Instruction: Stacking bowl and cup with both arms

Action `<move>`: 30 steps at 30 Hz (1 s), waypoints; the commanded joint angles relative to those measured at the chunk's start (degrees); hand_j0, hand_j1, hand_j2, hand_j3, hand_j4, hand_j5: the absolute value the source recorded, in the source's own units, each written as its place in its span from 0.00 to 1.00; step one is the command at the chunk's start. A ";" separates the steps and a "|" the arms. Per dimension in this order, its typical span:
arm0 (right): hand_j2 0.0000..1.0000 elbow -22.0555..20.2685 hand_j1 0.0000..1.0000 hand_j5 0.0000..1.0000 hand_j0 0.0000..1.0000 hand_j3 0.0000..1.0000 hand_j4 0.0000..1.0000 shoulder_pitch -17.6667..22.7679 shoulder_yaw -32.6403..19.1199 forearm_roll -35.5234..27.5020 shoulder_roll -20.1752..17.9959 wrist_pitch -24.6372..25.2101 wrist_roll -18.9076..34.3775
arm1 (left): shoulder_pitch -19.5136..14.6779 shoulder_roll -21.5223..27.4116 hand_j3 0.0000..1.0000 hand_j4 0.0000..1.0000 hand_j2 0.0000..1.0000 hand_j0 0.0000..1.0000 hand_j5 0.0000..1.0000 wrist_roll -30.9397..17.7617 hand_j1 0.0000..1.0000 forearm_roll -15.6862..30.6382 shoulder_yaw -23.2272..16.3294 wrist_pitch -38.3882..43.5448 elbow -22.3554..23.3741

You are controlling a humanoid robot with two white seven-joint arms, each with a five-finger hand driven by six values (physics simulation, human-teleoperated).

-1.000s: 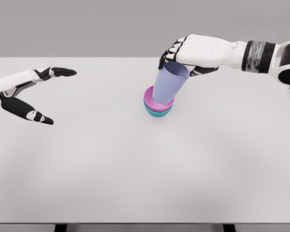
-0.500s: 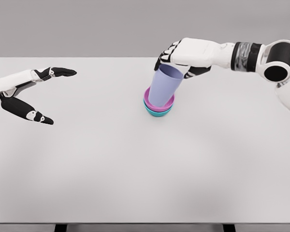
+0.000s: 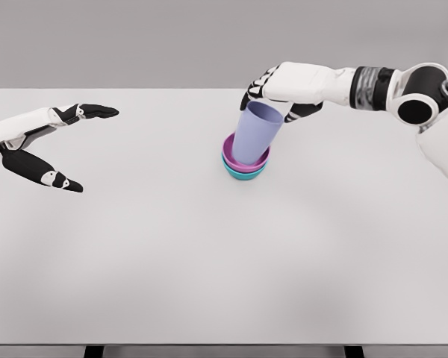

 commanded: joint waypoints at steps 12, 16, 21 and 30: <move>0.67 1.69 0.67 0.67 0.67 0.67 0.67 -0.62 0.01 1.72 1.51 0.17 -0.03 | 0.00 0.05 1.00 1.00 1.00 1.00 1.00 0.01 1.00 0.48 0.06 0.13 0.00; 0.68 1.95 0.68 0.68 0.68 0.68 0.68 -0.62 0.19 2.25 1.60 0.17 -0.03 | 0.00 0.05 1.00 1.00 1.00 1.00 1.00 0.01 1.00 0.48 0.06 0.13 0.00; 0.98 1.34 0.98 0.98 0.98 0.98 0.98 -0.62 0.80 3.21 1.51 0.17 -0.03 | 0.00 0.05 1.00 1.00 1.00 1.00 1.00 0.01 1.00 0.48 0.06 0.13 0.00; 1.00 -1.83 1.00 1.00 1.00 1.00 1.00 0.70 -7.81 2.07 -7.97 0.17 -0.03 | 0.00 0.14 1.00 1.00 1.00 1.00 1.00 0.01 1.00 0.48 0.06 0.13 -0.09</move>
